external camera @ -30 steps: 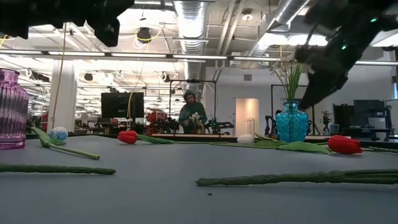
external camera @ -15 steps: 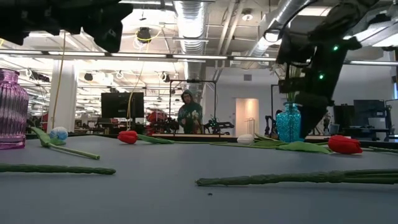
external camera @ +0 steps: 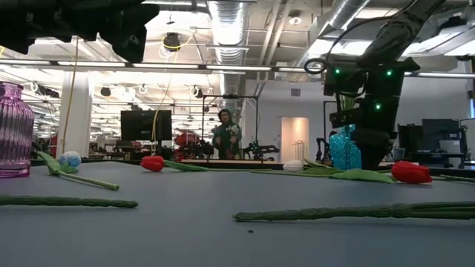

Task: Sort flowers into vase by color
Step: Put the right white flower into the blue vase

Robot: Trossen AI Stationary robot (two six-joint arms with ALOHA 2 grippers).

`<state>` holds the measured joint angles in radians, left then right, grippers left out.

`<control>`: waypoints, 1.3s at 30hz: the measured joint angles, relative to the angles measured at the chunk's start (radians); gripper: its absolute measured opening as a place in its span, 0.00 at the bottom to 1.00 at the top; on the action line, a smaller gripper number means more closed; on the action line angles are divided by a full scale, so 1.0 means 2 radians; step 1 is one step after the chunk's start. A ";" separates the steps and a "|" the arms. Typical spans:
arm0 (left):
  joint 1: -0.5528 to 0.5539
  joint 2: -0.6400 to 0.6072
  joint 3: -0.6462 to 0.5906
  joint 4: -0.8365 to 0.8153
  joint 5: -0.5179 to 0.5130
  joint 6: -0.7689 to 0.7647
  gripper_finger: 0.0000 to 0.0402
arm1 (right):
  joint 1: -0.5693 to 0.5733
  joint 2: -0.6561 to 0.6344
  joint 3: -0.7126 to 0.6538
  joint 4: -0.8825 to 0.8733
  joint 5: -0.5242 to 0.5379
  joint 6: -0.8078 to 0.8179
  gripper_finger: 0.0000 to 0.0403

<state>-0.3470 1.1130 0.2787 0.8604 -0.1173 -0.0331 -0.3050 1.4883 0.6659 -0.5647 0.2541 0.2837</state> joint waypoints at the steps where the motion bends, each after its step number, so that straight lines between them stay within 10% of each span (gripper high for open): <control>1: 0.000 0.000 0.000 0.000 0.000 0.000 0.24 | 0.000 0.000 0.000 0.000 -0.006 -0.001 0.38; 10: 0.000 0.000 0.000 -0.001 0.000 0.001 0.24 | 0.010 0.001 0.001 0.001 -0.030 -0.004 0.05; 39: 0.000 0.000 0.000 -0.009 0.003 -0.002 0.24 | 0.125 -0.252 0.047 0.113 0.005 -0.089 0.04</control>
<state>-0.3479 1.1130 0.2794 0.8425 -0.1108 -0.0364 -0.0550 0.9844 0.7605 -0.3378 0.2634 0.1048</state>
